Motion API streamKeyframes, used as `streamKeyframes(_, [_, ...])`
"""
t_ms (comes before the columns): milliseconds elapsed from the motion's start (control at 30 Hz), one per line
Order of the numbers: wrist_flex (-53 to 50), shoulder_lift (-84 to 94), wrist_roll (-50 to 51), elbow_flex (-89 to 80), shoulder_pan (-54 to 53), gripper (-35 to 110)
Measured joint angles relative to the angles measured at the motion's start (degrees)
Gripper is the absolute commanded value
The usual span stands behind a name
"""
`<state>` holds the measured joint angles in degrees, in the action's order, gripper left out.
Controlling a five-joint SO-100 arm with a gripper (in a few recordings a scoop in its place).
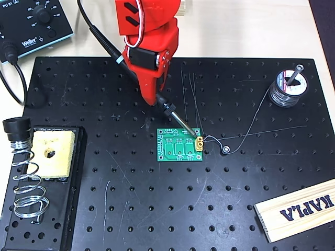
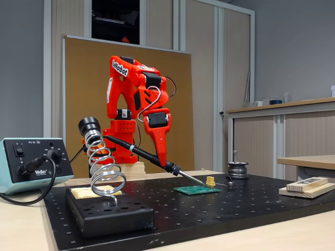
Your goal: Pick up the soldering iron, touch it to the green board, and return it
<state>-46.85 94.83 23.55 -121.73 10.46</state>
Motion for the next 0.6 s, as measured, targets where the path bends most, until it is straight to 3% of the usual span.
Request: streamKeyframes(600, [-1.0,-0.2,-0.2,0.9,-0.6,0])
